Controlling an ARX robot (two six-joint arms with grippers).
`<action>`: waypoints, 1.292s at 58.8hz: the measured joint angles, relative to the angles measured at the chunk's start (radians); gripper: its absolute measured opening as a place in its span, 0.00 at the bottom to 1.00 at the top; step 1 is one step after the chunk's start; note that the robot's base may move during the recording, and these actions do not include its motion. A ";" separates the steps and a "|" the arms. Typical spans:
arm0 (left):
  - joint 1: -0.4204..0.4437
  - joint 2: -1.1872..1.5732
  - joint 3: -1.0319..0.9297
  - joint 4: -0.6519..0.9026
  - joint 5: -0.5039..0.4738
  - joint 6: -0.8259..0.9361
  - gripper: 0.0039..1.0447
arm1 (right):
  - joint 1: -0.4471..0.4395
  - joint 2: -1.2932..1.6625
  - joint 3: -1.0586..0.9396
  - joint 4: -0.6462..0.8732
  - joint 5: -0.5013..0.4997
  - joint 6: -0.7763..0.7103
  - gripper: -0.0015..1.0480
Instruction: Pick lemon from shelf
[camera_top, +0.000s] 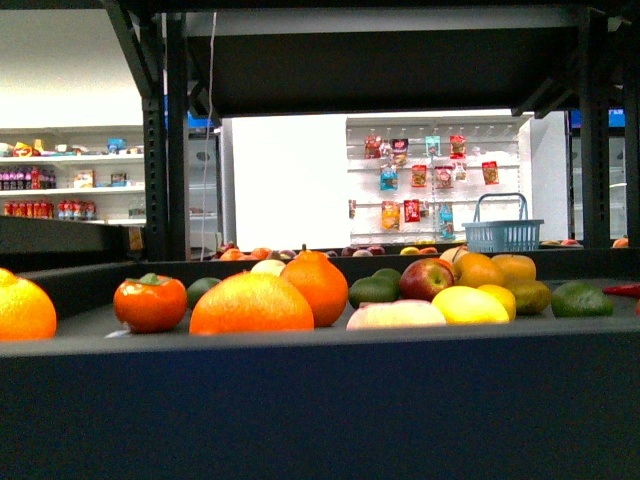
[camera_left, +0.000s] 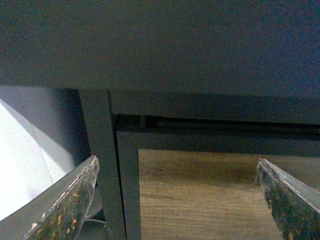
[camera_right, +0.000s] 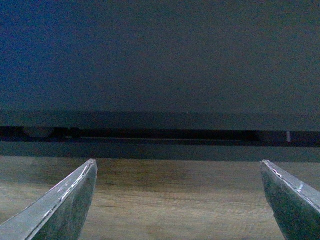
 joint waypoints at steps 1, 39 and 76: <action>0.000 0.000 0.000 0.000 0.001 0.000 0.93 | 0.000 0.000 0.000 0.000 0.001 0.001 0.93; 0.000 0.000 0.000 0.000 0.000 0.000 0.93 | 0.000 0.000 0.000 0.000 0.000 0.001 0.93; 0.000 0.000 0.000 0.000 0.000 0.000 0.93 | 0.000 0.000 0.000 0.000 0.000 0.000 0.93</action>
